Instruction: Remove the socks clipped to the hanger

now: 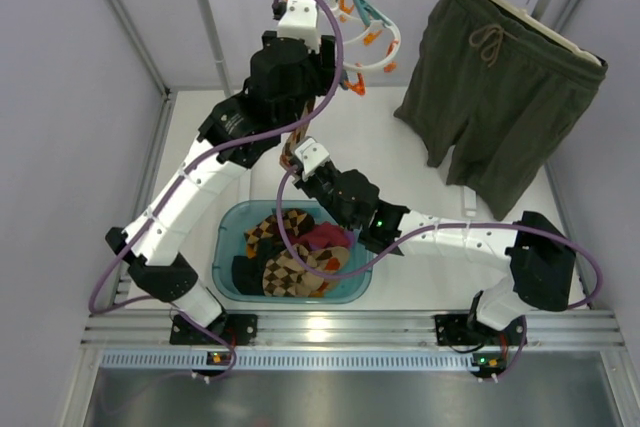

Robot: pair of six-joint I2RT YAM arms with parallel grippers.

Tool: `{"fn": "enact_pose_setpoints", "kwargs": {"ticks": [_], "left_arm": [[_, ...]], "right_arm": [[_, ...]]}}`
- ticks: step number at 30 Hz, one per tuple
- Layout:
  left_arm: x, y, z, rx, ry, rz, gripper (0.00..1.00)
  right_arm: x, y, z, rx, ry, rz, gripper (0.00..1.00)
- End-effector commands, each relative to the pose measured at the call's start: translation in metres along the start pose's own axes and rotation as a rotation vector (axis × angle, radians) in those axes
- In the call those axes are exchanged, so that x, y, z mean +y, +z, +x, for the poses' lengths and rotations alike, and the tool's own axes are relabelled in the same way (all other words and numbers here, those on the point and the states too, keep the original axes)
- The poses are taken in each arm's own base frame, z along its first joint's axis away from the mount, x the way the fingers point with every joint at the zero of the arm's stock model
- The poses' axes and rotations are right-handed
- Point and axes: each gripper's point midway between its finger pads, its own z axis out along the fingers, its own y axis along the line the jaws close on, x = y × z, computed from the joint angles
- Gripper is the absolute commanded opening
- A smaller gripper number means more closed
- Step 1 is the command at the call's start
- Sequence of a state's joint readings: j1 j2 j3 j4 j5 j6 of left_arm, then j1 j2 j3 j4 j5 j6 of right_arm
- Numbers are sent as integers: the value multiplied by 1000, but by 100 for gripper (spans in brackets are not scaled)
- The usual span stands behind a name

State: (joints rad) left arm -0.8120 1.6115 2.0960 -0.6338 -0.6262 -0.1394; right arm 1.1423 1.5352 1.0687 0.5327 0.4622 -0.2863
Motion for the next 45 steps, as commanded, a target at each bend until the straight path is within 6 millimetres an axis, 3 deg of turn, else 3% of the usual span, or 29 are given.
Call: {"fn": "enact_pose_setpoints", "kwargs": {"ticks": [1, 13, 19, 23, 24, 25, 27, 28, 30, 32, 34, 35, 36, 38, 41, 45], "left_arm": [[4, 4, -14, -38, -20, -10, 66], [7, 27, -8, -23, 1, -32, 58], [3, 32, -8, -24, -14, -27, 3], [2, 32, -9, -25, -20, -23, 2], [2, 32, -8, -23, -19, -18, 4], [1, 30, -8, -23, -24, -10, 10], [-1, 29, -5, -13, -26, 5, 33], [-2, 28, -5, -12, -36, 11, 37], [-2, 21, -7, -16, -55, 32, 54], [-2, 13, -11, -20, -72, 55, 64], [-6, 6, -14, -23, -96, 96, 75], [-5, -2, -20, -34, -111, 114, 84], [-7, -5, -19, -29, -120, 133, 98], [-12, -19, -26, -38, -142, 201, 98], [-20, -34, -20, -15, -159, 278, 99], [-3, -65, -17, -18, -186, 294, 99]], "right_arm": [[13, -1, -20, -32, 25, -54, 0], [16, -10, -26, -50, 31, -79, 0], [14, -14, -18, -34, 20, -66, 0], [13, -25, -7, -25, 26, -72, 0], [10, -31, -10, -36, 30, -77, 0], [16, -38, 0, -26, 22, -117, 0], [13, -53, -11, -62, 45, -159, 0], [20, -62, -6, -61, 46, -211, 0], [23, -80, -15, -79, 71, -284, 0], [25, -96, -24, -81, 92, -346, 0], [44, -115, -16, -45, 81, -490, 0], [47, -125, -20, -57, 91, -532, 0], [54, -134, -12, -29, 90, -587, 0], [55, -146, -10, -22, 99, -620, 0], [58, -159, -1, 7, 105, -655, 0], [63, -162, 11, 57, 102, -684, 0]]}}
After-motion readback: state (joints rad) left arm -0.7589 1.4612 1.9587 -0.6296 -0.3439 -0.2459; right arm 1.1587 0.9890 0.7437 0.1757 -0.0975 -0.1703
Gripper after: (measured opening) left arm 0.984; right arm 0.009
